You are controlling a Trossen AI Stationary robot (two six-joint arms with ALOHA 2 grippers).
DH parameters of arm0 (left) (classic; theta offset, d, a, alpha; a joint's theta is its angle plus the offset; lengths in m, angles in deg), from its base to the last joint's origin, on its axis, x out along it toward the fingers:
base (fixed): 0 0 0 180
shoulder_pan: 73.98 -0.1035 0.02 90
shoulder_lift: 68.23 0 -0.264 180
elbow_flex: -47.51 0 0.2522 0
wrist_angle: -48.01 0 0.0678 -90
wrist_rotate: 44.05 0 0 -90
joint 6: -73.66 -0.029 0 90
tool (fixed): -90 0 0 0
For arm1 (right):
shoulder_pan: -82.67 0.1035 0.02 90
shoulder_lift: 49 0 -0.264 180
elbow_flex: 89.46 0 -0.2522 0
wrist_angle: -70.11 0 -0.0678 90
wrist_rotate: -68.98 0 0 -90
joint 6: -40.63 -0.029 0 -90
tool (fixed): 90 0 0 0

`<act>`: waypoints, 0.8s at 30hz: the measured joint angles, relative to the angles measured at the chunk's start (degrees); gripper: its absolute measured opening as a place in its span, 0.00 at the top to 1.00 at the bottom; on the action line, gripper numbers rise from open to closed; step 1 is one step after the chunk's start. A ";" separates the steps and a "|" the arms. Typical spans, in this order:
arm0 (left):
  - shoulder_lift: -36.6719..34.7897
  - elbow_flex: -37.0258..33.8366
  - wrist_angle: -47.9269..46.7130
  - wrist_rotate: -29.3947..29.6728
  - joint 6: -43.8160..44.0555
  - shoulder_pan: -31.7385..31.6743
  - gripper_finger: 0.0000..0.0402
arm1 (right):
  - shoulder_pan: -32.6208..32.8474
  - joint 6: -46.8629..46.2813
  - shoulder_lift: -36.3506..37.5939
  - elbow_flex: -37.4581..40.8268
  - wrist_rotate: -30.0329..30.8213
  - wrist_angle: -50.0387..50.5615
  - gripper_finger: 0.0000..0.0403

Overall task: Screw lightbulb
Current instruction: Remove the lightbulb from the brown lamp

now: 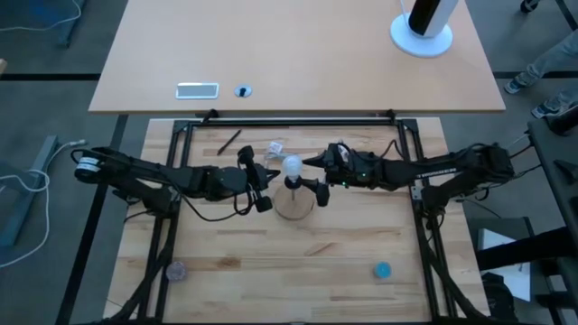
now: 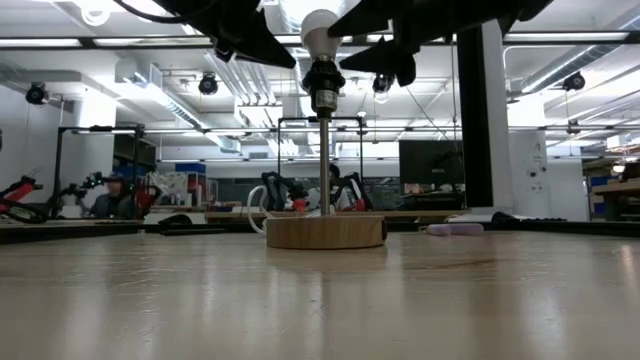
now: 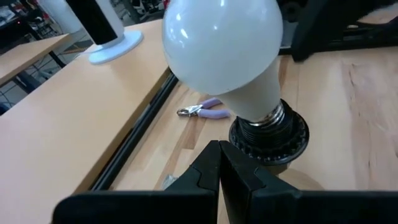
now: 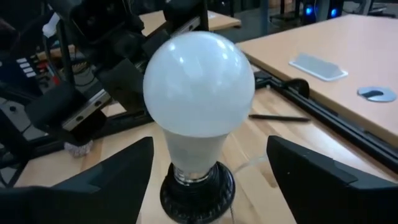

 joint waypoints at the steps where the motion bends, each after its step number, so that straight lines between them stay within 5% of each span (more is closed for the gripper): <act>1: 0.00 -0.01 0.17 0.01 -0.01 0.00 1.00 | 0.00 0.31 -0.44 0.00 0.01 -0.81 0.23; 24: 0.00 -0.25 4.92 -2.67 -6.11 -0.31 1.00 | 0.00 0.89 -1.17 0.00 0.10 -3.22 0.24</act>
